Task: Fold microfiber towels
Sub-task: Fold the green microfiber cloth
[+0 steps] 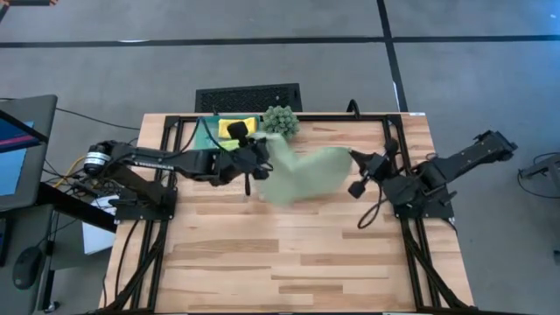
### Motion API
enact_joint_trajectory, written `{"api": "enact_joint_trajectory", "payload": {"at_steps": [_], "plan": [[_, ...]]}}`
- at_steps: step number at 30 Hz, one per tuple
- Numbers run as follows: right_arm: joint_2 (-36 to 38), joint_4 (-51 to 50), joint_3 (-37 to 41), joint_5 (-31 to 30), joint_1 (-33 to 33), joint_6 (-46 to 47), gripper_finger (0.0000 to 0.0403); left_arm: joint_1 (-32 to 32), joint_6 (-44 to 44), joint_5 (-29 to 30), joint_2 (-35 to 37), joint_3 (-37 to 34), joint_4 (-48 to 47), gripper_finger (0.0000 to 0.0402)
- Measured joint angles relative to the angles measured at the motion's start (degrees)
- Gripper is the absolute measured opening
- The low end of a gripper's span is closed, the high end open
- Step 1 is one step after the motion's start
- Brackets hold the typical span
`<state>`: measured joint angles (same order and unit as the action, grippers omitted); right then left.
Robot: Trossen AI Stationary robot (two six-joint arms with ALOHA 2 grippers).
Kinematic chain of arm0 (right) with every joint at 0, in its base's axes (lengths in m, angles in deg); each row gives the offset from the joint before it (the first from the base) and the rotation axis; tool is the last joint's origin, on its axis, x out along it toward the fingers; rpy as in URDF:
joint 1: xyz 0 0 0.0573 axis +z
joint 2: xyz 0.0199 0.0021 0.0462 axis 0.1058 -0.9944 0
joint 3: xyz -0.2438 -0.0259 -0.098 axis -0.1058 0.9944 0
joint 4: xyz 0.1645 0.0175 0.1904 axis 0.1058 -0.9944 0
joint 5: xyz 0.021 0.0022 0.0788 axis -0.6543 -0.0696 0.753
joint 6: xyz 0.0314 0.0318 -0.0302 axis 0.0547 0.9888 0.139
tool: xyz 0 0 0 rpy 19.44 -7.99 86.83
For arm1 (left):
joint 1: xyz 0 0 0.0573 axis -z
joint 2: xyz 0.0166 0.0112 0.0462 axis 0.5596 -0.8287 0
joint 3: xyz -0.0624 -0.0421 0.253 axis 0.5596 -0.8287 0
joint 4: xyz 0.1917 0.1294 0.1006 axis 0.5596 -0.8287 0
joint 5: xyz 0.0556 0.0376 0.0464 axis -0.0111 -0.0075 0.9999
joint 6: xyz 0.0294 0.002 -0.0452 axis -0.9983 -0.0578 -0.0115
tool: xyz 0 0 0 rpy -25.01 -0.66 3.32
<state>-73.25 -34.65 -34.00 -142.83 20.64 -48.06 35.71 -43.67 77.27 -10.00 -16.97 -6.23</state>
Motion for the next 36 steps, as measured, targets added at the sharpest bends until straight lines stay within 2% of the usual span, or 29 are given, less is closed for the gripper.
{"api": "enact_joint_trajectory", "payload": {"at_steps": [2, 3, 5, 9, 12, 14, 17, 22, 26, 28, 30, 33, 36], "plan": [[0.1, 0.5, 0.0, -2.2, -0.2, -2.3, 0.0014, 0.0, -2.3, 3.7, 0.9, 0.0, 1.3, 0.0002], [0.2, 0.3, 0.0, -2.1, 0.3, -2.7, 0.0015, 0.7, -3.0, 3.6, 1.5, 0.0, 1.9, 0.0002], [0.1, -1.6, 0.0, 0.0, 1.8, -0.8, 0.0017, 2.7, -3.4, -0.5, 2.7, 0.1, 0.8, 0.0002], [-3.0, -8.6, 0.1, 13.8, 5.5, 11.4, 0.0019, 6.8, 3.0, -17.4, 2.8, -0.5, -6.2, 0.0002], [-7.4, -7.9, 3.5, 23.9, 8.0, 19.1, 0.0019, 9.9, 8.8, -28.2, 1.6, -4.7, -6.4, 0.0002], [-11.3, -4.8, 6.1, 29.5, 9.9, 22.8, 0.0021, 12.3, 13.2, -31.6, -0.1, -8.2, -7.3, 0.0002], [-18.1, 0.8, 10.0, 38.3, 12.4, 26.9, 0.0030, 16.0, 19.9, -32.9, -3.5, -12.2, -5.4, 0.0002], [-27.8, 8.7, 10.9, 48.5, 13.8, 33.0, 0.0089, 21.0, 29.4, -34.2, -11.4, -15.2, -1.3, 0.0002], [-31.6, 11.3, 10.1, 58.0, 14.6, 33.6, 0.0165, 23.8, 33.5, -40.4, -17.0, -14.2, 2.4, 0.0015], [-32.0, 11.3, 9.4, 58.9, 16.3, 34.6, 0.0203, 24.9, 35.5, -42.3, -18.1, -12.6, 2.9, 0.0032], [-31.8, 12.4, 8.6, 56.5, 18.7, 34.6, 0.0232, 25.4, 38.7, -44.9, -18.1, -10.7, 0.4, 0.0055], [-31.8, 15.8, 8.3, 49.1, 22.2, 34.1, 0.0251, 26.0, 46.6, -50.5, -17.6, -7.0, -6.0, 0.0086], [-33.3, 20.8, 8.3, 40.4, 24.6, 34.6, 0.0253, 28.1, 50.9, -49.3, -17.5, -4.6, -7.6, 0.0101]]}}
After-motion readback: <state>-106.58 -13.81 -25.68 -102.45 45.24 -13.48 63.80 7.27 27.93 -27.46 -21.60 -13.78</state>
